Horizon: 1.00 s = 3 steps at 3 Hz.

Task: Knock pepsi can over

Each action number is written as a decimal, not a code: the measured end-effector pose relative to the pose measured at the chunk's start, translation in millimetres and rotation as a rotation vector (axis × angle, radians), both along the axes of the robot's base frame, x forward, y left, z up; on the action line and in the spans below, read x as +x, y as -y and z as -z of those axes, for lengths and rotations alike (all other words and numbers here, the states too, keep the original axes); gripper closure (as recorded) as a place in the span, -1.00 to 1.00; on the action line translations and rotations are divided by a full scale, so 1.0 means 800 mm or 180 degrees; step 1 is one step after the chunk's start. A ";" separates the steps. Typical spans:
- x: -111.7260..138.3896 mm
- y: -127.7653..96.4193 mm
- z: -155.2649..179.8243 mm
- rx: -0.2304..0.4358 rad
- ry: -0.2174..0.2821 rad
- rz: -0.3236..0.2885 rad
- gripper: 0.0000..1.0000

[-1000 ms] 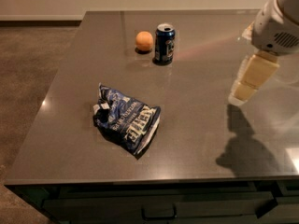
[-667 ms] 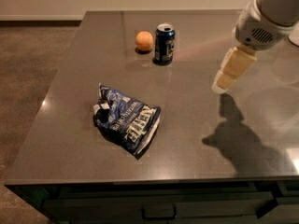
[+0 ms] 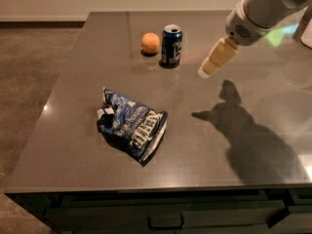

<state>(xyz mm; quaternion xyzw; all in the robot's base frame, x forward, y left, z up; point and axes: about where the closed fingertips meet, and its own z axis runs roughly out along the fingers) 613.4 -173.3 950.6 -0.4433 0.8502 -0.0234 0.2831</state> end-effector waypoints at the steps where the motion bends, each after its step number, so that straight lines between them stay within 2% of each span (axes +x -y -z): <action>1: 0.046 -0.003 0.009 0.0198 0.0077 0.0245 -1.00; 2: 0.089 -0.024 0.020 0.0349 0.0144 0.0317 -1.00; 3: 0.128 -0.053 0.029 0.0446 0.0181 0.0310 -1.00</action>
Offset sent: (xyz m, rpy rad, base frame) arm 0.1131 0.0376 -0.0224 0.1679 -0.0767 -0.1282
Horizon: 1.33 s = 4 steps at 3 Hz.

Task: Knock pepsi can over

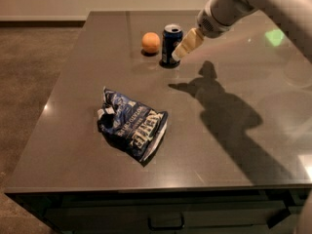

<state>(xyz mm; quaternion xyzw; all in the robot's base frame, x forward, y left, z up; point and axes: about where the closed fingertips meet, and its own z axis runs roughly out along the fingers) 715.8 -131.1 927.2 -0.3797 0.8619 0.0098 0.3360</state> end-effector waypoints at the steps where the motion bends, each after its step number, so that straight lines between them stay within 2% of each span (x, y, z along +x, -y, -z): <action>1: 0.034 -0.019 0.012 0.0109 -0.0030 0.0022 -1.00; 2: 0.057 -0.034 0.023 0.0193 -0.0066 0.0013 -1.00; 4: 0.071 -0.051 0.034 0.0350 -0.0117 0.0016 -1.00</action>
Offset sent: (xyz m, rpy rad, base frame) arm 0.0689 0.0377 -0.0216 0.0952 0.0266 -0.0051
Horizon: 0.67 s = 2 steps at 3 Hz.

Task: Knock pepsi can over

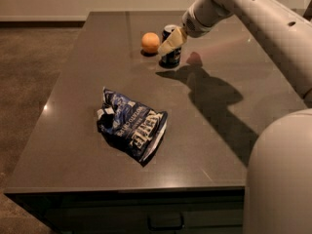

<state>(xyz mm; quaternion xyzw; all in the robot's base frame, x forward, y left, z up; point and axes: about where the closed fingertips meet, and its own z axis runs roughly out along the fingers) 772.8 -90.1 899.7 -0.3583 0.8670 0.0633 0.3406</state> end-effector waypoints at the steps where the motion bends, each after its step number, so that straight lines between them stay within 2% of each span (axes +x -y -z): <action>1: -0.001 -0.009 0.002 0.0092 0.0006 -0.0047 -0.86; 2: -0.002 -0.014 0.003 0.0151 0.0005 -0.0105 -0.53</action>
Offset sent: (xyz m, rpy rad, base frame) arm -0.0023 0.0112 0.0031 0.0716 -0.0115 0.0512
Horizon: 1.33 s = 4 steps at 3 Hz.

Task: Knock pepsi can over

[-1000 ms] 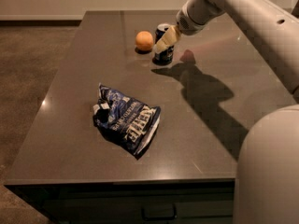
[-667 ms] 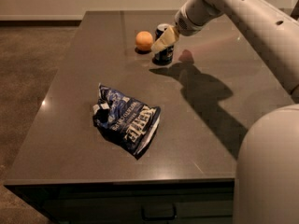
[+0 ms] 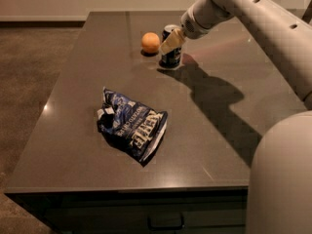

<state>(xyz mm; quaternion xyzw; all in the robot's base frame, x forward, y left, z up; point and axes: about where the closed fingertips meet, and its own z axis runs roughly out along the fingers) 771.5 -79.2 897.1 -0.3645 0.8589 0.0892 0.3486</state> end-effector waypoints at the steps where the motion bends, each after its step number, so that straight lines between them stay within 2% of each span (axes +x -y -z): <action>1: 0.000 -0.002 -0.001 0.0046 -0.0004 -0.0036 -0.06; 2: -0.006 -0.004 -0.008 0.0106 0.0029 -0.0101 0.41; 3: -0.021 0.004 -0.032 0.0068 0.0092 -0.0173 0.98; 4: -0.036 0.019 -0.056 -0.0287 0.0043 -0.0235 1.00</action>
Offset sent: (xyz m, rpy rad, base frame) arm -0.0130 0.0008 0.0221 0.0586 -0.0335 0.0526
